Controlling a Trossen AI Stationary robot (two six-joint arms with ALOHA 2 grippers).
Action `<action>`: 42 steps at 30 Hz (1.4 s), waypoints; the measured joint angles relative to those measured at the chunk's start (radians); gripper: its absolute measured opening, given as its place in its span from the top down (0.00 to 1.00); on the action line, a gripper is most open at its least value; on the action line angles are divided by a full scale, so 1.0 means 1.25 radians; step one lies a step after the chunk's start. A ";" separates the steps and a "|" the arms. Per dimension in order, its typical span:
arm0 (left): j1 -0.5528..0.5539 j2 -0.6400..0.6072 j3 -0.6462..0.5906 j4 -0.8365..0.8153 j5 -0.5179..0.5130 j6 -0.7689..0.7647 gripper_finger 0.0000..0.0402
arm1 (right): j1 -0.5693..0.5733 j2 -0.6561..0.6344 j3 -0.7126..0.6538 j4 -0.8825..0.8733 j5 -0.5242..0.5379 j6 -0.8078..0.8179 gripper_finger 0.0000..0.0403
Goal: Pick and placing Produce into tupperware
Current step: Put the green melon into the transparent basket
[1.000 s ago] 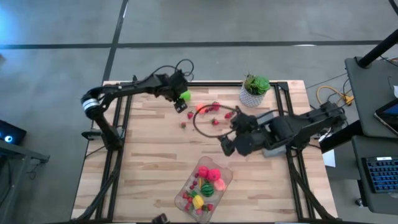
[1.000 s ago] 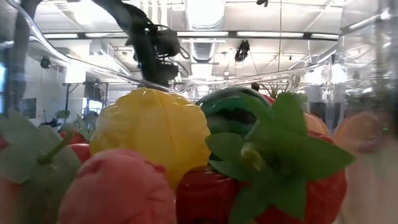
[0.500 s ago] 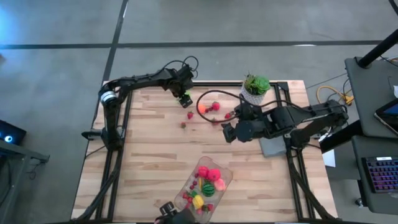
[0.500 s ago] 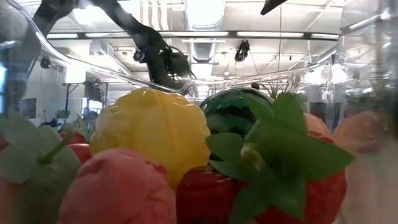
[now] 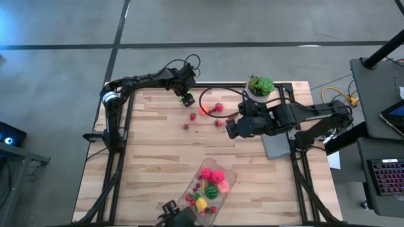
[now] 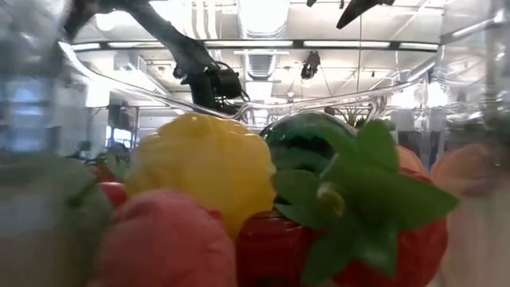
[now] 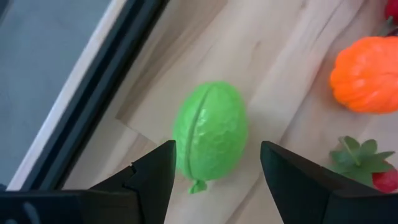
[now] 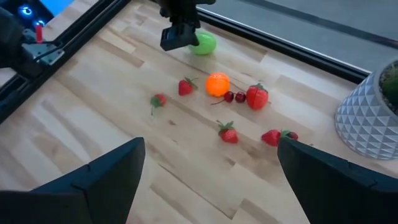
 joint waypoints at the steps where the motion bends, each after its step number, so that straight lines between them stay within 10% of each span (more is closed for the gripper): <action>1: 0.002 0.000 0.000 0.007 0.001 0.000 0.45 | -0.005 0.000 0.000 0.000 0.000 -0.003 0.11; 35: 0.008 0.049 -0.004 0.036 0.024 -0.007 0.45 | -0.039 -0.002 0.000 -0.067 -0.044 -0.077 0.11; 42: 0.007 0.050 -0.011 0.040 -0.055 -0.074 0.29 | -0.040 -0.002 0.000 -0.069 -0.044 -0.095 0.11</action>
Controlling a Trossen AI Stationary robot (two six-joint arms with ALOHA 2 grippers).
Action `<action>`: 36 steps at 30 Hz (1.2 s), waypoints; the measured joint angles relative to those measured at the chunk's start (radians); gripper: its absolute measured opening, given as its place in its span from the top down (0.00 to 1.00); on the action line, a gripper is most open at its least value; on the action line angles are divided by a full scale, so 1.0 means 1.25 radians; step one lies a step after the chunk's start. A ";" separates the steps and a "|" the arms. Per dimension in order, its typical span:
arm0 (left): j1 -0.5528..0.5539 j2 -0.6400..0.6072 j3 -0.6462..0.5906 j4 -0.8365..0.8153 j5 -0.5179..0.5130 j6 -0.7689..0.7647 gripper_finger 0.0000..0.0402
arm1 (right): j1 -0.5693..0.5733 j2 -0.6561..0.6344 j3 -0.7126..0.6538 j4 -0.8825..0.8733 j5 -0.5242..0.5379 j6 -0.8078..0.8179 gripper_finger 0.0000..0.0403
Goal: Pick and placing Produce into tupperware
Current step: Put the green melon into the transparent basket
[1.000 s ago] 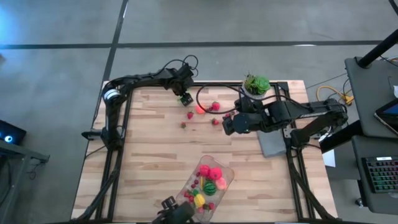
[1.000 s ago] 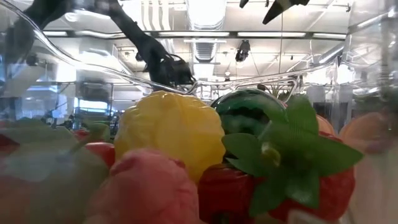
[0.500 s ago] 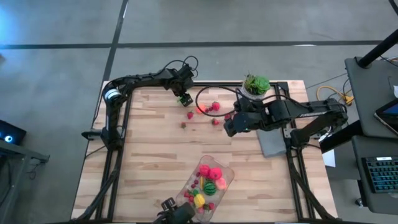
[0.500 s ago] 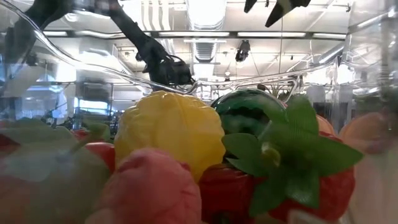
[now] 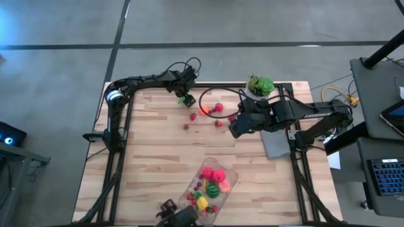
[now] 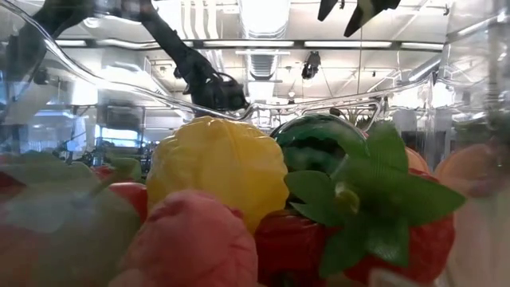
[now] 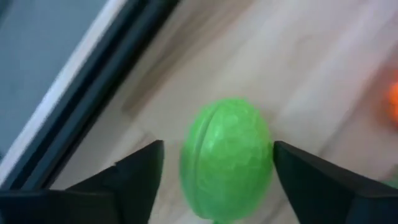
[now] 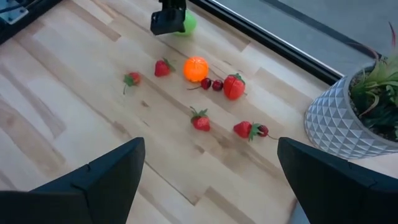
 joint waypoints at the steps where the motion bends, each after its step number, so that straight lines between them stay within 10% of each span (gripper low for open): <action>1: 0.000 0.000 -0.001 -0.005 -0.020 -0.016 0.26 | 0.000 0.000 0.000 -0.001 -0.001 -0.001 0.11; 36: -0.004 -0.017 -0.064 0.031 -0.005 -0.080 0.16 | 0.000 0.000 0.000 -0.011 -0.005 -0.019 0.11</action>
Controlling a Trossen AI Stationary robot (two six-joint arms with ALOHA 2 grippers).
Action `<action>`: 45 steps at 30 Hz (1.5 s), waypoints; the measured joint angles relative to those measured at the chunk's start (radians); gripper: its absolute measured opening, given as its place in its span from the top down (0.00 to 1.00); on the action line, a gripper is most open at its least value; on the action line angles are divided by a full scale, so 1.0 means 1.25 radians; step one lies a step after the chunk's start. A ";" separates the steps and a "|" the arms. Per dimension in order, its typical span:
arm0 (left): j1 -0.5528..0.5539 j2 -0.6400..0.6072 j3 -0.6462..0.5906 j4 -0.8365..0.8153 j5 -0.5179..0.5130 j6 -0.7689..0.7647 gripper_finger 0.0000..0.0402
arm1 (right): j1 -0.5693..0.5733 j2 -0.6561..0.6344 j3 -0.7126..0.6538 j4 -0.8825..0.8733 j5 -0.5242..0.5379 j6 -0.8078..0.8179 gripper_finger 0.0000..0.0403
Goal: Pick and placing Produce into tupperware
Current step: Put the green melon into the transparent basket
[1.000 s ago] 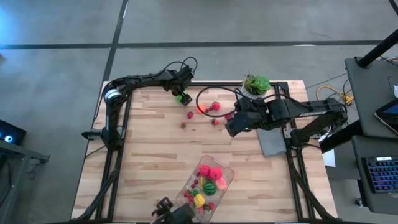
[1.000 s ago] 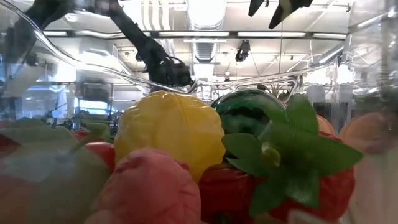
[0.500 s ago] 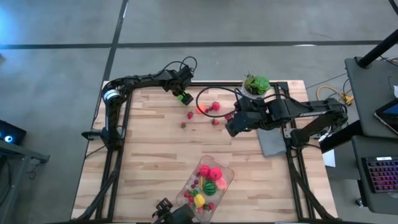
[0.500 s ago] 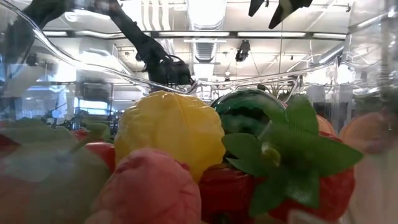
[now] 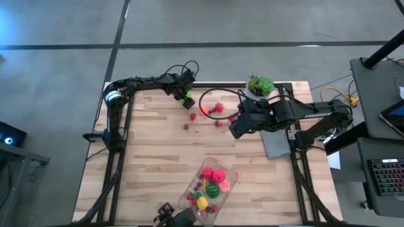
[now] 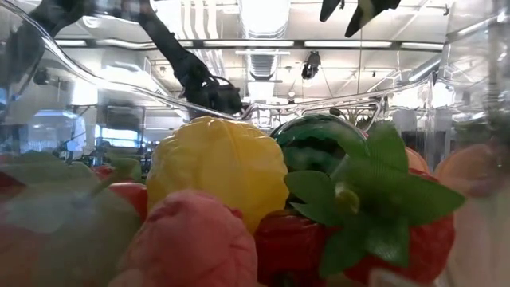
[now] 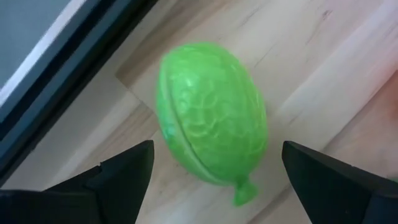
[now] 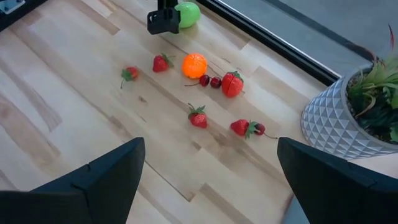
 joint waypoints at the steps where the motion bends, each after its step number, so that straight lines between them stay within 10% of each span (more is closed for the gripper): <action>1: 0.000 0.000 0.000 0.005 0.000 0.000 0.16 | 0.000 0.000 0.000 0.000 0.000 -0.001 0.11; 17: 0.000 0.000 -0.003 0.053 0.002 0.005 0.40 | 0.000 0.000 0.000 -0.001 -0.002 -0.010 0.11; 33: -0.033 -0.082 0.000 -0.033 0.092 0.006 0.42 | 0.000 0.000 0.000 0.000 0.003 -0.010 0.11; 45: -0.243 -0.366 -0.015 -0.041 0.513 0.042 0.42 | -0.017 0.000 0.000 -0.001 0.073 0.079 0.11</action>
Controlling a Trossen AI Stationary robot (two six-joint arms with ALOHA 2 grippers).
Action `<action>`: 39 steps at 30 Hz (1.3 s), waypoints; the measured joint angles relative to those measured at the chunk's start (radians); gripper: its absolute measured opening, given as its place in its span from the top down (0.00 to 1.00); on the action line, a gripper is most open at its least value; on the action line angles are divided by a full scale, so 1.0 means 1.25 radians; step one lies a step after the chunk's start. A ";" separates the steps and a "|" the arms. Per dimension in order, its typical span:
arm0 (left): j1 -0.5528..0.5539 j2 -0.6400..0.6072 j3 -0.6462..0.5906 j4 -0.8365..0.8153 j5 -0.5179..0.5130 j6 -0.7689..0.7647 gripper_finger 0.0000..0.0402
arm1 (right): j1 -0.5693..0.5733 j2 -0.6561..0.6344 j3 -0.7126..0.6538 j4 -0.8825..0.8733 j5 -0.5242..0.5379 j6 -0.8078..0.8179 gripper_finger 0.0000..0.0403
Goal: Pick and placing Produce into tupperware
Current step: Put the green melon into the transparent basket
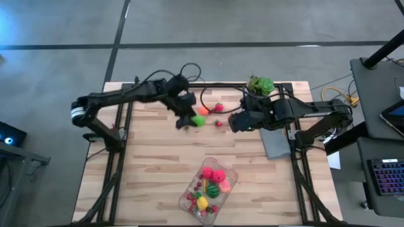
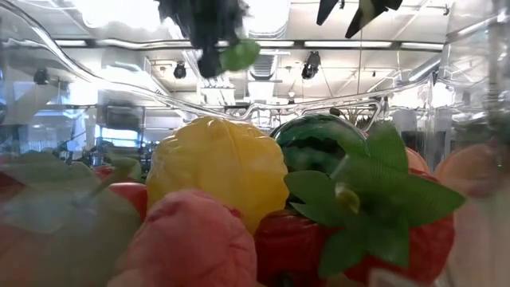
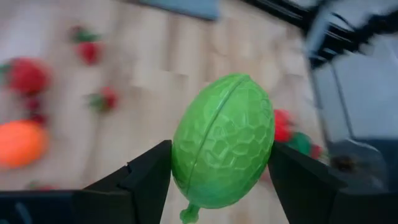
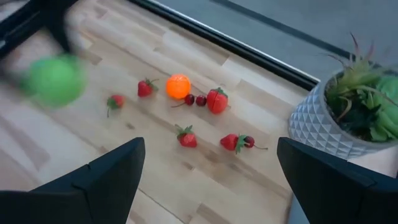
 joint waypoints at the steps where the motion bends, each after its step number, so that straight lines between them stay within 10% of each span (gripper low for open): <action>1: -0.023 -0.013 -0.005 0.000 0.001 -0.001 0.42 | -0.002 -0.001 0.000 0.000 0.000 0.011 0.11; 19: -0.474 0.060 -0.064 0.264 -0.269 -0.503 0.42 | 0.158 -0.111 -0.001 0.006 0.015 -0.043 0.11; 39: -0.536 0.205 -0.064 0.337 -0.327 -0.801 0.35 | 0.316 -0.117 -0.012 -0.021 0.018 -0.022 0.11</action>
